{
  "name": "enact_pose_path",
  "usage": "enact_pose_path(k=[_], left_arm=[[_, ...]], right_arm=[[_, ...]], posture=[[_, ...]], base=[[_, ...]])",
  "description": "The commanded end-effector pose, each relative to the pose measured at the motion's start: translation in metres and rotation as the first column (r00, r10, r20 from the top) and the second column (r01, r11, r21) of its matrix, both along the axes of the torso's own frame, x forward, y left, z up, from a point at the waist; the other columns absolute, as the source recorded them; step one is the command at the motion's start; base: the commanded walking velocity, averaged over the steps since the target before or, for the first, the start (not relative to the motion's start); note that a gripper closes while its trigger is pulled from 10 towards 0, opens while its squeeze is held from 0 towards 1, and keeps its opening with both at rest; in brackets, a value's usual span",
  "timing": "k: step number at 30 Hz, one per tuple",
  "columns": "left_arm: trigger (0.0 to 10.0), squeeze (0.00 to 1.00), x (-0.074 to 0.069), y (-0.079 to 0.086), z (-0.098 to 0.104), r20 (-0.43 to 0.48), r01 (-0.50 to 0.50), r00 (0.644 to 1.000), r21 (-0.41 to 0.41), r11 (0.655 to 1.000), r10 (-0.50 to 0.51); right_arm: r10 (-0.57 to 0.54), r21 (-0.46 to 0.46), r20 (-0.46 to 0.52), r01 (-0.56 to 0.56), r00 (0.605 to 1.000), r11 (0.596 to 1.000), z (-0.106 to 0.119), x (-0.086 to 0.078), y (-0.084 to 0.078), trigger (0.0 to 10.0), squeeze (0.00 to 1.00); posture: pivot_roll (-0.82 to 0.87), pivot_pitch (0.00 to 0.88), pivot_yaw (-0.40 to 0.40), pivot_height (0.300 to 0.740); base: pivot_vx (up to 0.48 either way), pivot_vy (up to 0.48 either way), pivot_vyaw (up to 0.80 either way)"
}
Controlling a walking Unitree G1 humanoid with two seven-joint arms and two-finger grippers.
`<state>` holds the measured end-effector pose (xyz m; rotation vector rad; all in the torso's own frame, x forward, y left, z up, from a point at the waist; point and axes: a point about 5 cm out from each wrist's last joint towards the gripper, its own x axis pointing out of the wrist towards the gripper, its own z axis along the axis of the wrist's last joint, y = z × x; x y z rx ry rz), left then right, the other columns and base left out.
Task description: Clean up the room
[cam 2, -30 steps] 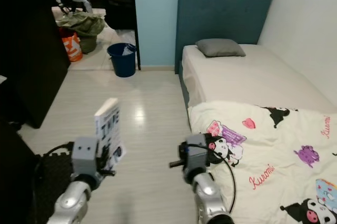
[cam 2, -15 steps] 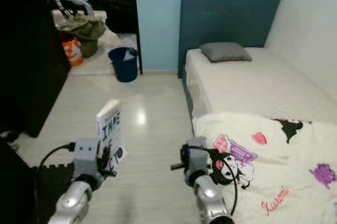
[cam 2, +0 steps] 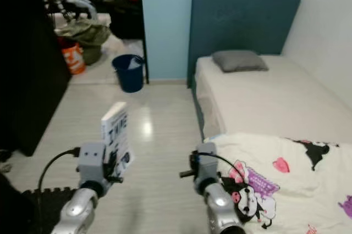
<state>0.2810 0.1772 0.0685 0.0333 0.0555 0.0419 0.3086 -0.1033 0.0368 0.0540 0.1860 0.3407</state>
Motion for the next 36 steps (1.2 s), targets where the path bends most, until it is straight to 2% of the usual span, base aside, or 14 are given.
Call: enact_pose_path(k=[1,36], left_arm=[[10.0,0.0,0.0006,-0.0038,0.003,0.022,0.014,1.0,0.003,1.0,-0.014],[10.0,0.0,0.0027,-0.0013,0.0031,0.027,0.007,1.0,0.002,1.0,-0.007]], right_arm=[[-0.02,-0.01,-0.012,0.02,1.0,1.0,-0.0038,-0.0021,-0.0085,10.0,0.0],[-0.02,-0.015,-0.012,0.02,1.0,1.0,-0.004,-0.0015,-0.0094,10.0,0.0]], posture=[[0.03,0.07,-0.04,0.74],[0.02,0.06,-0.043,0.74]], base=[[0.36,0.0,0.0],[0.362,0.0,0.0]])
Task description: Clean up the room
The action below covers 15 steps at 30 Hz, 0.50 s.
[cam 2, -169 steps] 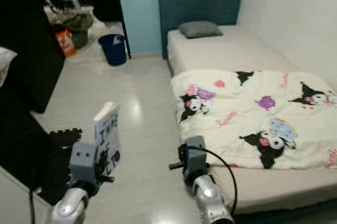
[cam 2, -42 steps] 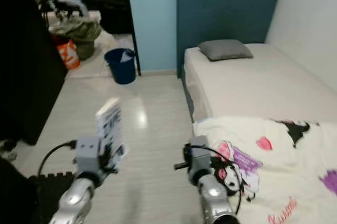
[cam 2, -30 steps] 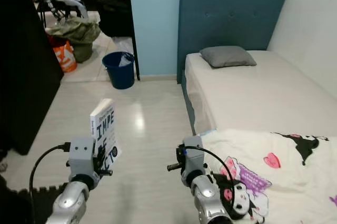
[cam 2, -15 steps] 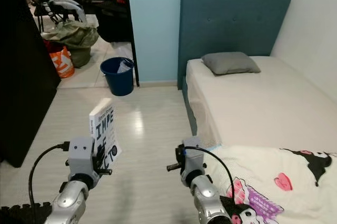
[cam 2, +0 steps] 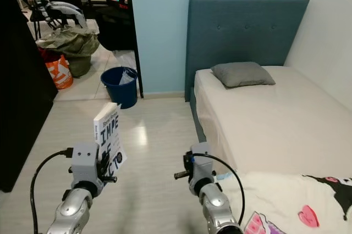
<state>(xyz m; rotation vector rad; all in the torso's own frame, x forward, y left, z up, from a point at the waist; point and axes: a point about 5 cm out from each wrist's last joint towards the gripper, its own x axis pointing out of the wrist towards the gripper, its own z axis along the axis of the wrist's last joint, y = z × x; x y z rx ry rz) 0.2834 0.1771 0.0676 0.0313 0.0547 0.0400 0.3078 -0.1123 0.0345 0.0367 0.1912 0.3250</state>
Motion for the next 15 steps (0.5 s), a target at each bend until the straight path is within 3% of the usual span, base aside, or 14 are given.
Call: enact_pose_path(k=[1,15], left_arm=[[10.0,0.0,0.0003,-0.0011,0.0039,0.026,0.005,1.0,0.004,1.0,-0.005],[10.0,0.0,0.0006,-0.0021,0.0036,0.029,0.002,1.0,-0.001,1.0,-0.002]], right_arm=[[-0.006,0.005,-0.009,0.006,1.0,1.0,-0.0016,-0.0007,-0.0004,10.0,0.0],[-0.008,0.004,-0.011,0.008,1.0,1.0,-0.0015,-0.0002,-0.0008,10.0,0.0]], posture=[[0.02,0.06,-0.043,0.74],[0.02,0.069,-0.044,0.74]], base=[[0.364,0.0,0.0],[0.361,0.0,0.0]])
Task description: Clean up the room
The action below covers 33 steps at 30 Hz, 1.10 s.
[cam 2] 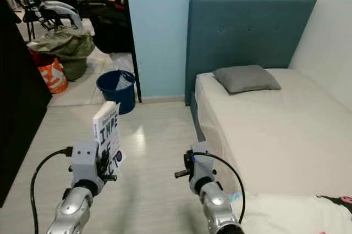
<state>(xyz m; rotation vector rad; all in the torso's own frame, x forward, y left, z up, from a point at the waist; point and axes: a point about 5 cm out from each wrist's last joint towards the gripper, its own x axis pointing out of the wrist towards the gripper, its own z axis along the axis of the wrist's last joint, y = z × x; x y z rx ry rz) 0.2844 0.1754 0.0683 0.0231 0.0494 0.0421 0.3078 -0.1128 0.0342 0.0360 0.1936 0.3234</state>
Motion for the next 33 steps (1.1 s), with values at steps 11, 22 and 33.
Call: enact_pose_path(k=[11,22,33], left_arm=[[10.0,0.0,-0.001,0.0001,0.0028,0.023,0.002,1.0,0.005,1.0,-0.003],[10.0,0.0,0.0009,-0.0006,0.0035,0.023,0.008,1.0,0.006,1.0,-0.008],[10.0,0.0,0.0016,-0.0011,0.0032,0.022,0.013,1.0,0.005,1.0,-0.013]], right_arm=[[-0.004,0.008,-0.009,0.004,1.0,1.0,-0.0009,0.0001,0.0013,10.0,0.0],[-0.009,0.007,-0.008,0.009,1.0,1.0,0.0,0.0013,0.0005,10.0,0.0],[-0.014,0.009,-0.006,0.014,1.0,1.0,0.0002,0.0013,0.0004,10.0,0.0]], posture=[[0.02,0.069,-0.045,0.74],[0.02,0.072,-0.038,0.74],[0.01,0.072,-0.034,0.74]], base=[[0.362,0.0,0.0],[0.361,0.0,0.0],[0.361,0.0,0.0]])
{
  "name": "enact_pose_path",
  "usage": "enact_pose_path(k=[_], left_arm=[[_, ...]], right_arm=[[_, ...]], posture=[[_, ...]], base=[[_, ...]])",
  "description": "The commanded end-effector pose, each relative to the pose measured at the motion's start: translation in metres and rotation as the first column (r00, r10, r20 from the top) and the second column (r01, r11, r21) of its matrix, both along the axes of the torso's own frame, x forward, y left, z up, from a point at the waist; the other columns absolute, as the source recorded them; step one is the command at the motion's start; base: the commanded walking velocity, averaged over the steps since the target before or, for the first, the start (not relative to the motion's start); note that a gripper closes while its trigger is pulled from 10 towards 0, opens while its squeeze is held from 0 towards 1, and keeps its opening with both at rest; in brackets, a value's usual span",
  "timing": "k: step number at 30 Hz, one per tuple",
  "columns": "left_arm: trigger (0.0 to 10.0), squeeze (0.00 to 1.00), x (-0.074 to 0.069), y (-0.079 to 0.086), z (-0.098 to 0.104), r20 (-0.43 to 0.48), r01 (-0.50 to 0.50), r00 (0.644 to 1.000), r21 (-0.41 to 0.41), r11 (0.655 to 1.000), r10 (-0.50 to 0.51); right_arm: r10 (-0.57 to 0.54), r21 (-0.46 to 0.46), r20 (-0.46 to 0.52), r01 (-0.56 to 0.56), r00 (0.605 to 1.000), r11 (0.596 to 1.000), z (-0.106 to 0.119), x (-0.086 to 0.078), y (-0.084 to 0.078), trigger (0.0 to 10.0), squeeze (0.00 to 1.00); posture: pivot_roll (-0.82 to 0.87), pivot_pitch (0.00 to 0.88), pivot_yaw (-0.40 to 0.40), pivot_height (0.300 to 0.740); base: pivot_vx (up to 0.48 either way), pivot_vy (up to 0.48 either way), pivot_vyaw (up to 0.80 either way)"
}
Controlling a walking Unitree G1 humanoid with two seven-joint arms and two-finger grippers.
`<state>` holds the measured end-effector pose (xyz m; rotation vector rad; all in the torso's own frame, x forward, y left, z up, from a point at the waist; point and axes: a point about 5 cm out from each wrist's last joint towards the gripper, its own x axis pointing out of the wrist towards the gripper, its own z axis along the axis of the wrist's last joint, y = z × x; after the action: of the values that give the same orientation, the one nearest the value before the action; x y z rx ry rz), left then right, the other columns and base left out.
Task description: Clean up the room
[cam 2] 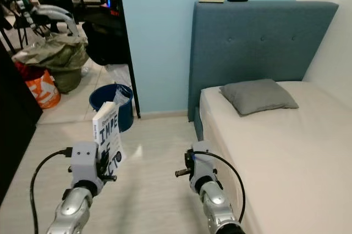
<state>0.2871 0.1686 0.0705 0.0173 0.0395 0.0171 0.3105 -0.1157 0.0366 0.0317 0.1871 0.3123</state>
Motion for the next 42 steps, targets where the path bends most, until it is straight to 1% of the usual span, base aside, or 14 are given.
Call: enact_pose_path(k=[1,19,26,42], left_arm=[[10.0,0.0,-0.0009,0.0054,0.0011,0.012,-0.012,1.0,0.01,1.0,0.012],[10.0,0.0,-0.0023,0.0053,0.0007,0.014,-0.011,1.0,0.011,1.0,0.011],[10.0,0.0,-0.002,0.0046,0.0005,0.014,-0.005,1.0,0.012,1.0,0.005],[10.0,0.0,-0.0004,0.0033,-0.0006,0.008,0.017,1.0,0.024,1.0,-0.018]], right_arm=[[-0.004,0.013,-0.012,0.004,1.0,1.0,-0.0023,-0.0015,0.0032,10.0,0.0],[0.006,0.013,-0.013,-0.006,1.0,1.0,-0.0029,-0.0023,0.005,10.0,0.0],[-0.007,0.023,-0.017,0.007,1.0,1.0,-0.0031,-0.0022,0.0032,10.0,0.0],[-0.014,0.034,-0.02,0.015,1.0,0.999,-0.0062,-0.0064,0.0024,10.0,0.0]], posture=[[0.01,0.073,-0.034,0.74],[0.02,0.065,-0.039,0.74],[0.01,0.056,-0.035,0.74],[0.01,0.053,-0.03,0.74]], base=[[0.364,0.0,0.0],[0.363,0.0,0.0],[0.36,0.0,0.0],[0.355,0.0,-0.8]])
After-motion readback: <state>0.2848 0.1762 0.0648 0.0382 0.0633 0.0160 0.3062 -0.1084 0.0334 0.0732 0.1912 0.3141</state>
